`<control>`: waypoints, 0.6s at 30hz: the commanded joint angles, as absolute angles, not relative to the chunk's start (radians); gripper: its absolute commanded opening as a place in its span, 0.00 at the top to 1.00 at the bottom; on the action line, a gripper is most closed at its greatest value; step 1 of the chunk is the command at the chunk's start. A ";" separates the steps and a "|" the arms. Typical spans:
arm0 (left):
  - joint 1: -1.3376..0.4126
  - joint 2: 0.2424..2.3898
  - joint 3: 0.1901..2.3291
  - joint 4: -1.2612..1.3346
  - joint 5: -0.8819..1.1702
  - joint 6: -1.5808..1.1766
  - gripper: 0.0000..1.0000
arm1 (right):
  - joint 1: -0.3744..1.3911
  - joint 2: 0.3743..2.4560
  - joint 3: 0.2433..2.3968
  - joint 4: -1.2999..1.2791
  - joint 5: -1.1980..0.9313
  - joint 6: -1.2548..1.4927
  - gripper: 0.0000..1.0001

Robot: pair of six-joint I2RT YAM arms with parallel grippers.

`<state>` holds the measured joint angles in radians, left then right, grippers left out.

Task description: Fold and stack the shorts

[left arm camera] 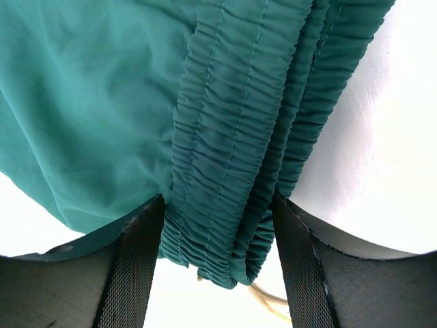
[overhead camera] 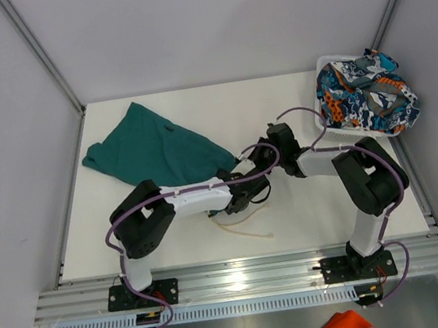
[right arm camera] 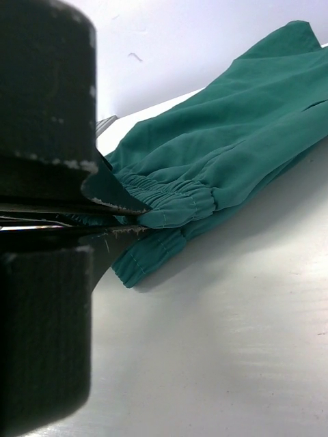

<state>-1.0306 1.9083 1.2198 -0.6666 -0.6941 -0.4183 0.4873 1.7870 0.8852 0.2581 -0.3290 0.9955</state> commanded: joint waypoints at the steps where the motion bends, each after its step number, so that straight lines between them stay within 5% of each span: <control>1: -0.999 1.957 1.238 -0.612 -0.661 -0.428 0.33 | 0.569 1.709 0.903 0.246 -0.437 0.970 1.00; 18: -0.999 1.873 1.174 -0.520 -0.670 -0.380 0.33 | 0.537 1.910 1.144 0.252 -0.548 0.922 1.00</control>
<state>-0.9863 1.8938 1.1961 -0.6060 -0.7120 -0.4427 0.4896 1.8977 1.0710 0.1844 -0.4026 0.9234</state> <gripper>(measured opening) 0.669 0.064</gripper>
